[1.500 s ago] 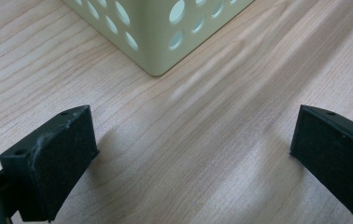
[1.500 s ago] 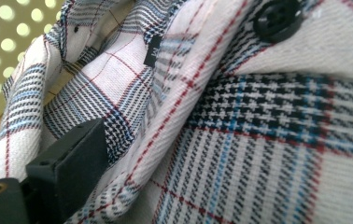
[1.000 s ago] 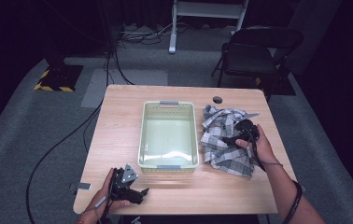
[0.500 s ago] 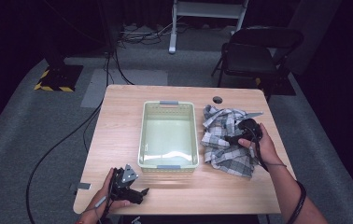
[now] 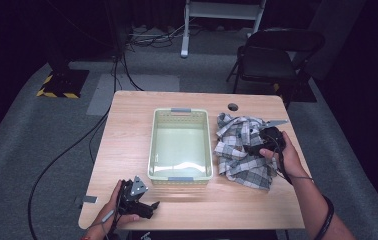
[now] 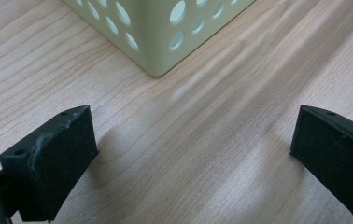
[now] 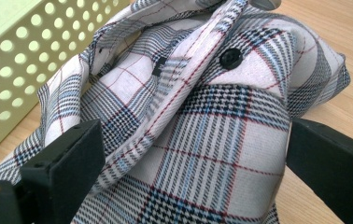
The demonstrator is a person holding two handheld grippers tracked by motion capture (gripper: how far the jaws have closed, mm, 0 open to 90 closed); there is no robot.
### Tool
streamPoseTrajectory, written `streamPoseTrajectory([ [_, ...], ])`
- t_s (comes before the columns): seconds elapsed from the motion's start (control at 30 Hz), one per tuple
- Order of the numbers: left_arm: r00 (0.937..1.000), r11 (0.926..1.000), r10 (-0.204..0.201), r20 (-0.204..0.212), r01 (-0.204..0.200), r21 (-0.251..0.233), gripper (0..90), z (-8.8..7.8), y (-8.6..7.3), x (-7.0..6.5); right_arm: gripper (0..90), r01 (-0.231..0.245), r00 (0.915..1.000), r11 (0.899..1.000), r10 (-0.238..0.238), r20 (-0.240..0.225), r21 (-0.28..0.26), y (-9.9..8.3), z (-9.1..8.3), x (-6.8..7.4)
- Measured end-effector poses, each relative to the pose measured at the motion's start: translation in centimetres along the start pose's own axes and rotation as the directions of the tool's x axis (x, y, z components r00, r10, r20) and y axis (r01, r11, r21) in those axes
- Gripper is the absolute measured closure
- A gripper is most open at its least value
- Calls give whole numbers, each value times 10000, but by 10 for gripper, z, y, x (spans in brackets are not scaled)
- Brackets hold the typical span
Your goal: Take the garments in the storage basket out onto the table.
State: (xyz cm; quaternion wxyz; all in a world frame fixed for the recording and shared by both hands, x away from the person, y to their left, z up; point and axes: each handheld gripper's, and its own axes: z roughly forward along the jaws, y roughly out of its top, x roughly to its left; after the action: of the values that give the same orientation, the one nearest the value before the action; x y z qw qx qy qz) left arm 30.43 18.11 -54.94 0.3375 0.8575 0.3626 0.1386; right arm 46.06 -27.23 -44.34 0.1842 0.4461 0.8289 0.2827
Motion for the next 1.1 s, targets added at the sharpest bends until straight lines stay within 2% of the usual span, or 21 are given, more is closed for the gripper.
streamPoseTrajectory([
  [0.43, 10000, 10000, 0, 5, 0, 1, 0, 0, 0, 0, 50, 655, 9976, 9977, -659, -223, -168, -8, -7, 1],
  [0.87, 10000, 10000, 0, -1, 0, -2, 0, 0, 0, 0, 54, 1106, 9937, 9934, -1110, -138, -289, -15, -10, 0],
  [0.93, 10000, 10000, 1, 4, -1, -2, 0, 0, 0, 0, 40, 1176, 9925, 9926, -1186, -303, -307, -16, -11, -1],
  [1.1, 10000, 10000, 1, 4, -1, 1, 0, 0, 0, 0, 39, 1526, 9878, 9877, -1535, -266, -338, -19, -16, -1],
])
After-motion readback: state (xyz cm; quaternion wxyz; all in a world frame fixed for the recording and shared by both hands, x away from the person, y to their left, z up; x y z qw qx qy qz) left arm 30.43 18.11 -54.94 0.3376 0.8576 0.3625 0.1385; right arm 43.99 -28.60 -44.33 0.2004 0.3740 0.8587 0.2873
